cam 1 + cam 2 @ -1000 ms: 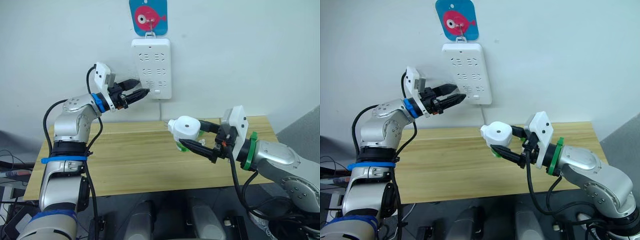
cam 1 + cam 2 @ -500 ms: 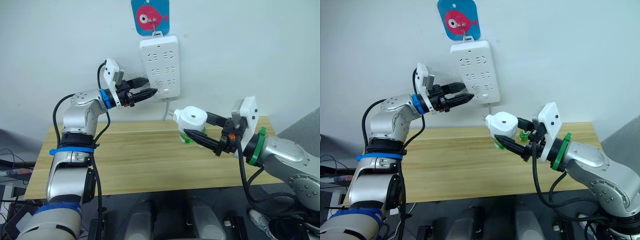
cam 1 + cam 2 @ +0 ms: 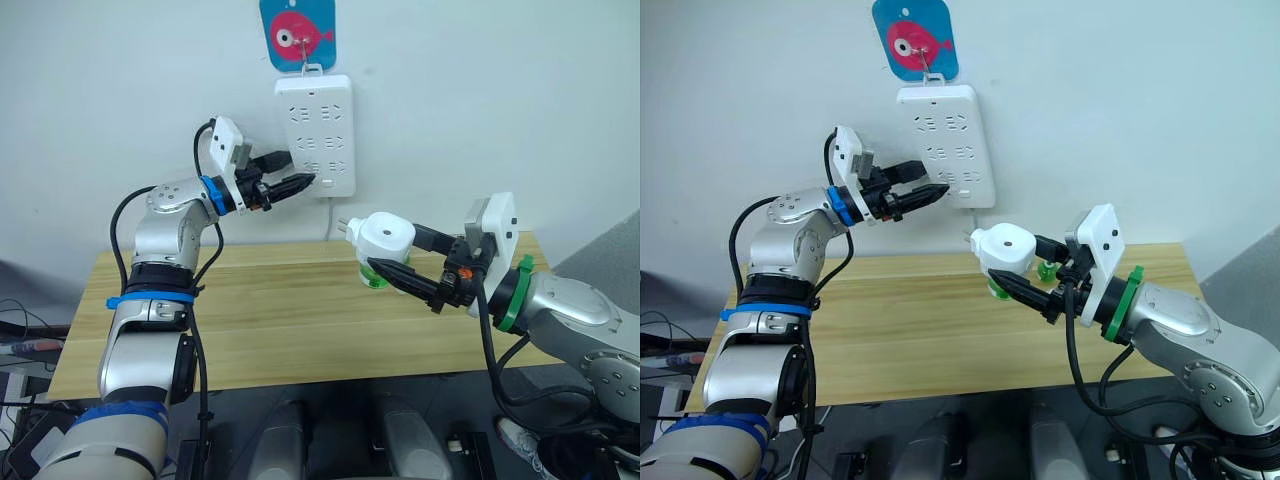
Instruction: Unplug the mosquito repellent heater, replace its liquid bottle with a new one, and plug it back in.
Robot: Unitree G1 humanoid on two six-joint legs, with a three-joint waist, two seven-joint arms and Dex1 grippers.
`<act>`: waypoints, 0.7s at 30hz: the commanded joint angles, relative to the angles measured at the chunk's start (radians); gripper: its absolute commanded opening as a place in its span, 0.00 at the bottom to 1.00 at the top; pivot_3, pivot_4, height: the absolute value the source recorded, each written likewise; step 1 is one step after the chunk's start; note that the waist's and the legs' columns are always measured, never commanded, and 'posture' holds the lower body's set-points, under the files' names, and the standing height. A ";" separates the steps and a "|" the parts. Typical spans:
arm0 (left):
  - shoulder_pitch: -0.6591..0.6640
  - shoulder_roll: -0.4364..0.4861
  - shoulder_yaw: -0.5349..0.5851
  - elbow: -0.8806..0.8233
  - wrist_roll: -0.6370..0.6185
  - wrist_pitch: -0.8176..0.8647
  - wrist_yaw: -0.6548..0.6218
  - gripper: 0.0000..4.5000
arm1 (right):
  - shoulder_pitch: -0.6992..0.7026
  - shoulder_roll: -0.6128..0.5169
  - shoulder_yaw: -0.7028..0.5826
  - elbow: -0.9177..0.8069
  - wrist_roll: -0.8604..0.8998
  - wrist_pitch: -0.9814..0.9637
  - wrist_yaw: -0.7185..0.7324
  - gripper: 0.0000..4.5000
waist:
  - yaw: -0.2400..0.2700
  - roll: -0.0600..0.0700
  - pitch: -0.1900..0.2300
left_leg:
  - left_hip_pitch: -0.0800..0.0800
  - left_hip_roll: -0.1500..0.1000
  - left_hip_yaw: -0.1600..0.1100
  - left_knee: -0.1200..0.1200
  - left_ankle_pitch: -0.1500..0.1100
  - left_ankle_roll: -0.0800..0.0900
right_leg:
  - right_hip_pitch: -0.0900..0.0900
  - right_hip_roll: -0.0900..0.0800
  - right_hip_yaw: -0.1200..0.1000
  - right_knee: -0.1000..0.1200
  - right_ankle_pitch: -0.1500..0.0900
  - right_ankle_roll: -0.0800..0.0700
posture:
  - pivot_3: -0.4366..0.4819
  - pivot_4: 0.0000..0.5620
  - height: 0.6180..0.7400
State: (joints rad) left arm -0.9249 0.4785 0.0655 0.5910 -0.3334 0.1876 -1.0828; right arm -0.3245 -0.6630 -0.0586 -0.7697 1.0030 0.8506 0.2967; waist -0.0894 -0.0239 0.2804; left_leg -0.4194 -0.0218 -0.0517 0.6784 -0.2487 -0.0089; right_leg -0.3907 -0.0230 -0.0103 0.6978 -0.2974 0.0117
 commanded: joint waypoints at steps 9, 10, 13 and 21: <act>-0.047 -0.040 0.011 -0.048 -0.036 0.053 -0.039 0.63 | 0.020 0.007 -0.037 -0.034 0.022 -0.015 -0.032 0.67 | 0.001 0.000 0.000 | -0.001 0.000 -0.001 0.000 0.000 0.000 | 0.000 0.000 0.000 -0.001 0.000 0.000 | 0.22 0.40 1.00; -0.046 -0.041 0.013 -0.049 -0.036 0.055 -0.035 0.59 | 0.015 0.013 -0.034 -0.031 0.015 -0.017 -0.044 0.67 | 0.001 0.000 0.000 | -0.001 0.000 0.000 0.000 0.000 0.000 | 0.000 0.000 0.000 -0.001 0.000 0.000 | 0.22 0.40 1.00; -0.042 -0.041 0.016 -0.054 -0.036 0.073 -0.025 0.42 | -0.012 0.032 -0.010 -0.016 -0.041 -0.012 -0.099 0.67 | 0.001 0.000 0.000 | -0.001 0.000 0.000 0.000 0.000 0.000 | 0.000 0.000 0.000 -0.001 0.000 0.000 | 0.22 0.40 1.00; 0.018 -0.047 0.020 -0.196 -0.060 0.209 0.025 0.30 | -0.120 0.181 0.138 0.014 -0.259 0.044 -0.321 0.67 | 0.001 0.000 0.000 | -0.001 0.000 -0.001 0.001 0.001 0.000 | 0.000 0.000 0.001 0.001 0.001 0.000 | 0.23 0.40 1.00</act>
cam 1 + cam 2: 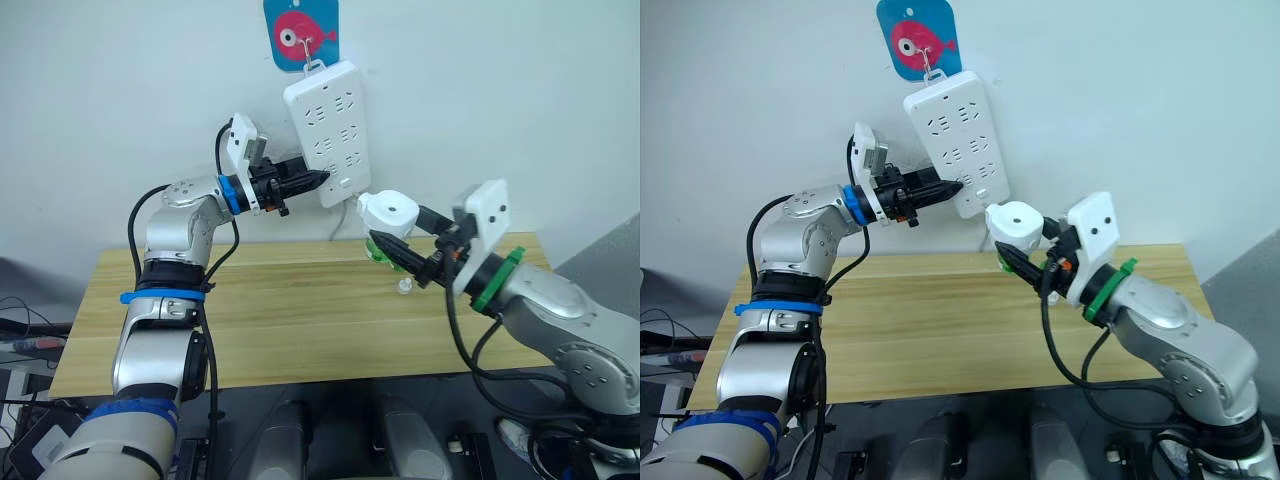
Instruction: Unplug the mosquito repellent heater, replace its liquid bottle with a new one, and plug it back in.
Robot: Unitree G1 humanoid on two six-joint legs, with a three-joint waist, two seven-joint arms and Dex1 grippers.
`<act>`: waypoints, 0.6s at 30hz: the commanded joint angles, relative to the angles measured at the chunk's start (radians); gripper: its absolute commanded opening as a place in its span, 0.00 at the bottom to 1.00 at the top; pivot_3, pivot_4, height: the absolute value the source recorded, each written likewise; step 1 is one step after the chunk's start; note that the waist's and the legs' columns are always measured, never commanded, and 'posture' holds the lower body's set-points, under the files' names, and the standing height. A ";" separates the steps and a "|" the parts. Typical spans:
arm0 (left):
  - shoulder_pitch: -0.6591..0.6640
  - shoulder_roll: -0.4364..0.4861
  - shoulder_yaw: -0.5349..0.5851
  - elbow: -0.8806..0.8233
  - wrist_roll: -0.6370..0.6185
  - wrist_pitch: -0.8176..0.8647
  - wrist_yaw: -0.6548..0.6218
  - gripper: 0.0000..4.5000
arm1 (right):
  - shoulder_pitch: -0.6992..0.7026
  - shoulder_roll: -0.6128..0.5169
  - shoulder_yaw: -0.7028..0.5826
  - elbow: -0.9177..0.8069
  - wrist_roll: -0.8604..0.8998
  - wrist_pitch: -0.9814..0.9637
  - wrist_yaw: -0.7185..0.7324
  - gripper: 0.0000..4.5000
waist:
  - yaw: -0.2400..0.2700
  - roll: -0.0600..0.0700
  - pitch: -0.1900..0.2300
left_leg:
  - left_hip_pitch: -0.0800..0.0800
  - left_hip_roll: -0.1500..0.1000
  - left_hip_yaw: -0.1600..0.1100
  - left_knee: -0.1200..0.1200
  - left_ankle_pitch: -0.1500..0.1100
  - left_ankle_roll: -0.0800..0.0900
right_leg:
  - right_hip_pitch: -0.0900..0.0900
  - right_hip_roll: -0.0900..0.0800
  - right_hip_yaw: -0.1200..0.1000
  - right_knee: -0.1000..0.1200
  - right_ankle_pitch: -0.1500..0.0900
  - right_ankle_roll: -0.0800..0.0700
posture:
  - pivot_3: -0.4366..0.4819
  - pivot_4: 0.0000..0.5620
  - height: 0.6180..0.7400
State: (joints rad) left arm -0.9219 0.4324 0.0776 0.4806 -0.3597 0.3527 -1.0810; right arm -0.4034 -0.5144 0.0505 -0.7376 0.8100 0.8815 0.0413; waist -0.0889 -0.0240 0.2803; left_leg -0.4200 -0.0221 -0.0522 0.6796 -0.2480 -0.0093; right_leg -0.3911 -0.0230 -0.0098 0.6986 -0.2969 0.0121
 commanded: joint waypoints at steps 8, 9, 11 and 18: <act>0.067 0.033 -0.004 -0.184 -0.038 0.111 0.038 0.30 | -0.197 0.125 0.115 0.043 -0.231 0.078 -0.131 0.67 | -0.001 0.000 0.000 | 0.000 0.000 0.000 -0.001 0.000 -0.001 | -0.001 0.000 0.000 -0.001 0.000 0.000 | 0.24 0.39 1.00; 0.071 0.035 -0.004 -0.189 -0.039 0.113 0.041 0.30 | -0.210 0.134 0.116 0.052 -0.243 0.082 -0.131 0.67 | -0.001 0.000 0.000 | 0.000 0.000 0.000 -0.001 0.000 -0.001 | -0.001 0.000 0.000 -0.001 0.000 0.000 | 0.25 0.39 1.00; 0.075 0.038 -0.004 -0.195 -0.041 0.115 0.045 0.30 | -0.230 0.152 0.118 0.064 -0.263 0.089 -0.127 0.67 | -0.001 0.000 0.000 | 0.000 0.000 0.000 -0.001 0.000 -0.001 | -0.001 0.000 0.000 -0.001 0.000 0.000 | 0.25 0.39 1.00; 0.076 0.041 -0.007 -0.193 -0.043 0.108 0.049 0.30 | -0.246 0.169 0.113 0.076 -0.315 0.129 -0.096 0.67 | -0.001 0.000 0.000 | 0.000 0.000 0.001 -0.001 0.000 0.000 | -0.001 0.000 0.000 0.000 0.000 -0.001 | 0.25 0.39 1.00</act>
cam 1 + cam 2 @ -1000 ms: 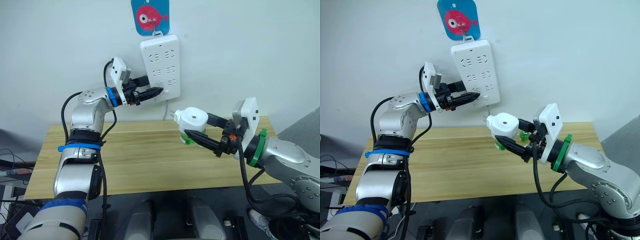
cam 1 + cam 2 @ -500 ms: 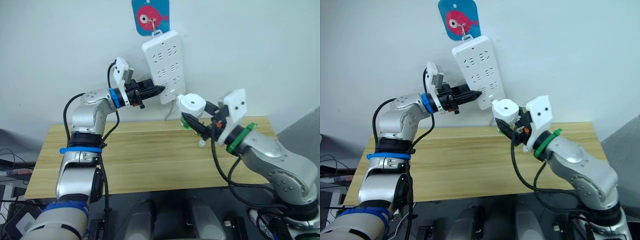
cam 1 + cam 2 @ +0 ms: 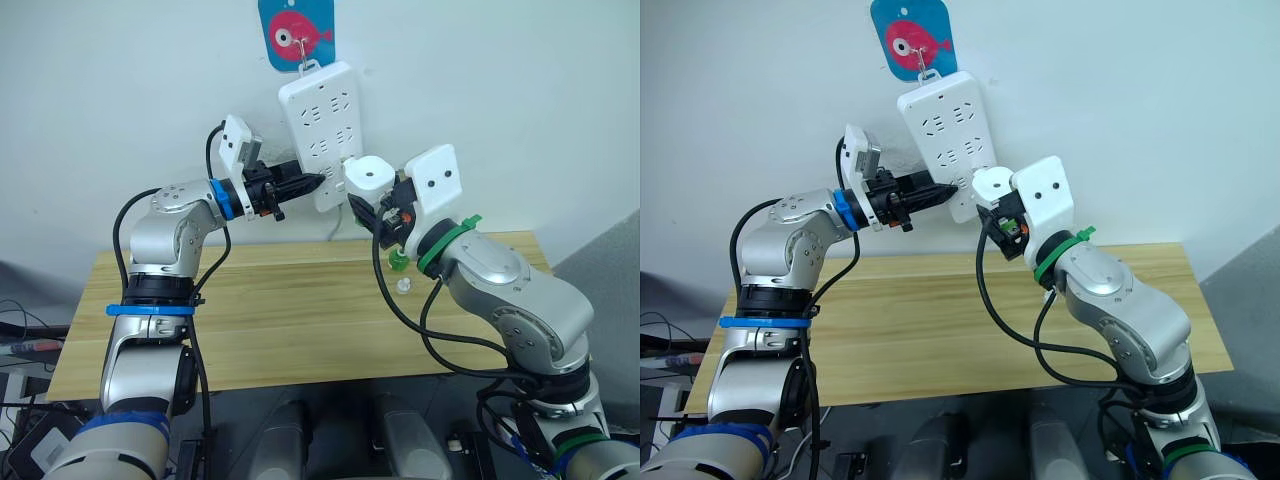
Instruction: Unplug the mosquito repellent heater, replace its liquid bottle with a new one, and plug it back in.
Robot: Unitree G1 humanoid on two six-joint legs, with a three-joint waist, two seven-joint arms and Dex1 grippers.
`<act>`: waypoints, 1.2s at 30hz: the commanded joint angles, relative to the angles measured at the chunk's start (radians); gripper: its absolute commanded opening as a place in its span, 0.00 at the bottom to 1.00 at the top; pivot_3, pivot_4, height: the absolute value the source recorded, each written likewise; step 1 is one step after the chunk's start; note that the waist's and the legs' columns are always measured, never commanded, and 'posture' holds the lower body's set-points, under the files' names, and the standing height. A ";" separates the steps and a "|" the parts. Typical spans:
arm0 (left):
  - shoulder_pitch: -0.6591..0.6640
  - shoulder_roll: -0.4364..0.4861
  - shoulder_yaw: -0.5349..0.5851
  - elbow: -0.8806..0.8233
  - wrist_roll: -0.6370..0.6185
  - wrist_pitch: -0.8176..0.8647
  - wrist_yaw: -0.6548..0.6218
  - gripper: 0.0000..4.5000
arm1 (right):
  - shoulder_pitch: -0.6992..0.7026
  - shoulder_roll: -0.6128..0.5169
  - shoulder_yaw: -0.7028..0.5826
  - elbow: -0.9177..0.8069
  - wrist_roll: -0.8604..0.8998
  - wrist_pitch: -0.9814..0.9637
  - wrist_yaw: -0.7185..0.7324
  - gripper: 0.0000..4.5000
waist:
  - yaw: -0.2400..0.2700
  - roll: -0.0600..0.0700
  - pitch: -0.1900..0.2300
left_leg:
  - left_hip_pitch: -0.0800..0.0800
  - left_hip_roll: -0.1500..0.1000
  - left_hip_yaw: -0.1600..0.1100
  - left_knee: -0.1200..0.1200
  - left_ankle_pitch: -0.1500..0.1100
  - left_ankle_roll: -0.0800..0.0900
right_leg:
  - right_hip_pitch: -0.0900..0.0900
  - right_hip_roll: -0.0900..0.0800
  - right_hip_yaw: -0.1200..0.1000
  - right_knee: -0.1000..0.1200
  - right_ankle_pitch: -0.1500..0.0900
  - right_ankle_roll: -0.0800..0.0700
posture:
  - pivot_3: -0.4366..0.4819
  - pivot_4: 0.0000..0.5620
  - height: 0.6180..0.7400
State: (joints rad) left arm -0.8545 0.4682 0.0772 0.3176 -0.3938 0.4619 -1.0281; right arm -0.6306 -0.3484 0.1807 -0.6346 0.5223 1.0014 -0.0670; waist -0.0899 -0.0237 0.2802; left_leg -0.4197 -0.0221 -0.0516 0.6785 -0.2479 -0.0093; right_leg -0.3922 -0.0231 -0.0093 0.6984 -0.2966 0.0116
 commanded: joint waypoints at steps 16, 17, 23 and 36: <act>0.005 0.017 -0.012 -0.018 -0.001 -0.013 -0.018 0.30 | -0.017 -0.015 -0.031 -0.040 -0.090 0.036 0.110 0.67 | 0.000 0.000 0.000 | 0.000 0.000 0.000 0.000 0.000 0.000 | 0.000 0.000 0.000 0.000 0.000 0.000 | 0.25 0.39 1.00; 0.006 0.018 -0.013 -0.017 0.001 -0.015 -0.019 0.30 | -0.015 -0.012 -0.040 -0.047 -0.084 0.042 0.114 0.67 | 0.000 0.000 0.000 | 0.000 0.000 0.000 0.000 0.000 0.000 | 0.000 0.000 0.000 0.000 0.000 0.000 | 0.25 0.39 1.00; 0.008 0.020 -0.019 -0.012 0.006 -0.028 -0.022 0.30 | -0.007 -0.005 -0.077 -0.082 -0.065 0.095 0.132 0.67 | 0.000 0.000 0.000 | 0.000 0.000 0.000 0.000 0.000 0.000 | 0.000 0.000 0.000 0.000 0.000 0.000 | 0.25 0.39 1.00; 0.015 0.021 -0.026 -0.025 0.003 -0.027 -0.029 0.30 | -0.024 0.017 -0.060 -0.060 -0.105 0.095 0.140 0.67 | 0.000 0.000 0.000 | 0.000 0.000 0.000 0.000 0.000 0.000 | 0.000 0.000 0.000 0.000 0.000 0.000 | 0.25 0.38 1.00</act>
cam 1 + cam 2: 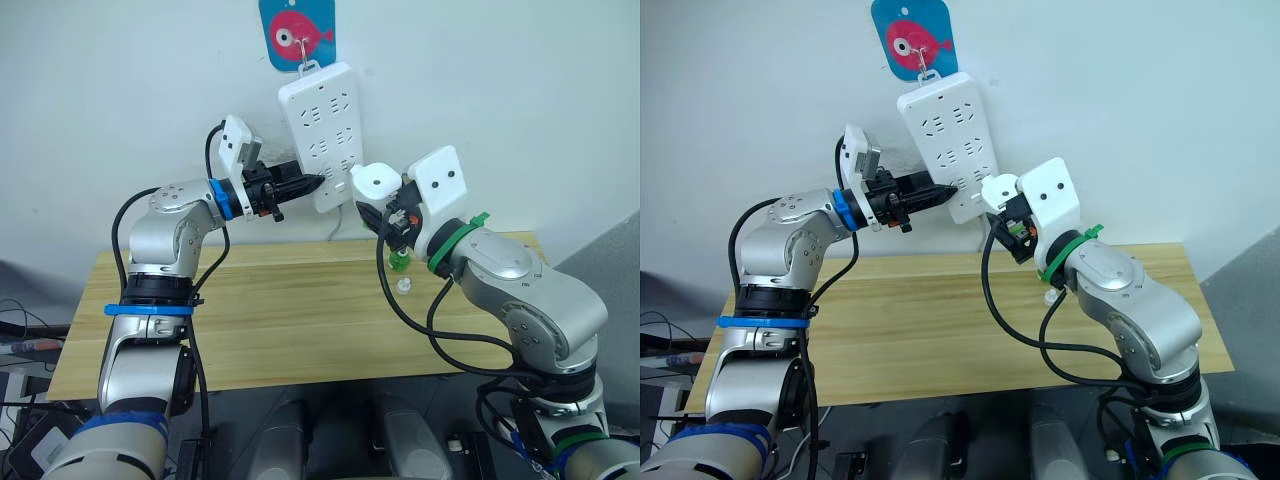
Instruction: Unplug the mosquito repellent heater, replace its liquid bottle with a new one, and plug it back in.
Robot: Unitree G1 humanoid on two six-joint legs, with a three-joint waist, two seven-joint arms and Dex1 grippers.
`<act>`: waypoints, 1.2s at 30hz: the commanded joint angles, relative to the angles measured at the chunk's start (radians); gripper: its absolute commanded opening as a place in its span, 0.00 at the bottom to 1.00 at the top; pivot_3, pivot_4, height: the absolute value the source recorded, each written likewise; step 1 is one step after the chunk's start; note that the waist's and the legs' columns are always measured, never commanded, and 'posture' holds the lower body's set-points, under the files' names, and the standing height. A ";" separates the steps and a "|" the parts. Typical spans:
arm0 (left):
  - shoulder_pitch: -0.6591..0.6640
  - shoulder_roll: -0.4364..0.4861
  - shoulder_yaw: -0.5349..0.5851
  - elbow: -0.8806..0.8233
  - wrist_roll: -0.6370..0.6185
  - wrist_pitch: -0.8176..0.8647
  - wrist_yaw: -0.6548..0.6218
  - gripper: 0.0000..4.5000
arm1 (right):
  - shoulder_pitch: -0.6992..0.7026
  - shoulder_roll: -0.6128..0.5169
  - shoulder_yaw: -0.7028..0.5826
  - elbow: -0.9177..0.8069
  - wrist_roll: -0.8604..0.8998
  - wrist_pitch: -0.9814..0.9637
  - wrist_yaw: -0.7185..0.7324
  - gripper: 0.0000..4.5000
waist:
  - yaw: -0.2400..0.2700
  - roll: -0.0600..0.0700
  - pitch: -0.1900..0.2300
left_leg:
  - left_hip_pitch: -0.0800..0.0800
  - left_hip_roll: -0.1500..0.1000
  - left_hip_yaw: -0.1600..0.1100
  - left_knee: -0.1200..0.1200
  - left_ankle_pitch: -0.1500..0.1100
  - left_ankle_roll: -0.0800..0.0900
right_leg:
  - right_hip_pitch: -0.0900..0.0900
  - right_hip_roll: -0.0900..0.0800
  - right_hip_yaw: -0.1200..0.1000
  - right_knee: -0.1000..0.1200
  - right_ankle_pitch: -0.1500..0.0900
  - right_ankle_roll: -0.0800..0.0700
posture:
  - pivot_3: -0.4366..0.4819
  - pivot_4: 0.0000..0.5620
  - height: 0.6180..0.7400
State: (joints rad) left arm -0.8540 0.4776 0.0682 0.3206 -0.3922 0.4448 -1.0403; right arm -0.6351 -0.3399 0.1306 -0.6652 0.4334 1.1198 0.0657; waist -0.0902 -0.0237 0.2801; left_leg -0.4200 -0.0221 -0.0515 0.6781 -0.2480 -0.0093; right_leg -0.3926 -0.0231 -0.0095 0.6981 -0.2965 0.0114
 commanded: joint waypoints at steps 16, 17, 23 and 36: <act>0.026 0.014 -0.022 -0.041 -0.003 -0.006 -0.021 0.30 | -0.032 0.027 0.018 0.002 -0.082 -0.050 0.039 0.67 | 0.000 0.000 0.000 | 0.000 0.000 0.000 0.000 0.000 0.000 | 0.000 0.000 0.000 0.000 0.000 0.000 | 0.25 0.39 1.00; 0.026 0.014 -0.022 -0.042 -0.003 -0.005 -0.021 0.30 | -0.033 0.026 0.019 0.003 -0.085 -0.052 0.042 0.67 | 0.000 0.000 0.000 | 0.000 0.000 0.000 0.000 0.000 0.000 | 0.000 0.000 0.000 0.000 0.000 0.000 | 0.25 0.39 1.00; 0.028 0.014 -0.023 -0.044 -0.003 -0.005 -0.022 0.30 | -0.043 0.037 0.024 0.007 -0.098 -0.065 0.057 0.67 | -0.001 0.000 0.000 | 0.000 0.000 0.000 0.000 0.000 0.000 | 0.000 0.000 0.000 0.000 0.000 0.000 | 0.25 0.39 1.00; 0.031 0.013 -0.026 -0.049 -0.006 -0.001 -0.022 0.30 | -0.039 0.067 0.031 0.003 -0.126 -0.068 0.070 0.67 | -0.003 0.000 0.000 | 0.000 0.000 0.000 0.000 0.000 0.000 | 0.000 0.000 0.000 0.000 0.000 0.000 | 0.25 0.39 1.00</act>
State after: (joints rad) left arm -0.8371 0.4878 0.0679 0.3052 -0.3973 0.4438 -1.0404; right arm -0.6486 -0.2797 0.1617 -0.6301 0.3215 1.0905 0.1319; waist -0.0934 -0.0233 0.2798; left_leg -0.4198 -0.0221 -0.0512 0.6780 -0.2479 -0.0094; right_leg -0.3931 -0.0231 -0.0093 0.6983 -0.2965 0.0113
